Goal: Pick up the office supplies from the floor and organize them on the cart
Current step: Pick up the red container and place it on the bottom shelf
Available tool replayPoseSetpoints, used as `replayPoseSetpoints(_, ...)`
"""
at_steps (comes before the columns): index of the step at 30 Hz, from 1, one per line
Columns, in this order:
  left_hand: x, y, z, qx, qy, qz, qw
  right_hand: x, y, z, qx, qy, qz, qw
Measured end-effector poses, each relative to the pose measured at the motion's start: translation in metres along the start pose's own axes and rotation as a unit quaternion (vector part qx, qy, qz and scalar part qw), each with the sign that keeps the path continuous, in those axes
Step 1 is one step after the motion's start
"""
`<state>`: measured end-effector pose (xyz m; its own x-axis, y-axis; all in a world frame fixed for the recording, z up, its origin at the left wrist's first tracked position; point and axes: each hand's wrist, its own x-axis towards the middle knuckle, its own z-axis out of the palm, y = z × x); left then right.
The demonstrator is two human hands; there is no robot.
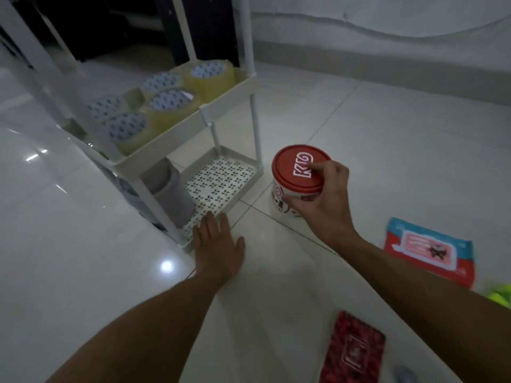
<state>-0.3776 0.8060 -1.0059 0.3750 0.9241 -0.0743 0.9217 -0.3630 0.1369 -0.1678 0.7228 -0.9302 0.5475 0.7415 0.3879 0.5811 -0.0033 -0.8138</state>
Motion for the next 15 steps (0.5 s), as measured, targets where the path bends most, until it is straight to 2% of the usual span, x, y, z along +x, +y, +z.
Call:
replayPoseSetpoints(6,0.000,-0.019,0.016,-0.001,0.049,0.047,0.998,0.033,-0.015,0.079,0.034,-0.027,-0.021,0.999)
replayPoseSetpoints(15,0.005,-0.022,0.020,-0.039,0.083,0.043,0.995,0.052,-0.022,0.167,0.074,-0.101,-0.052,0.991)
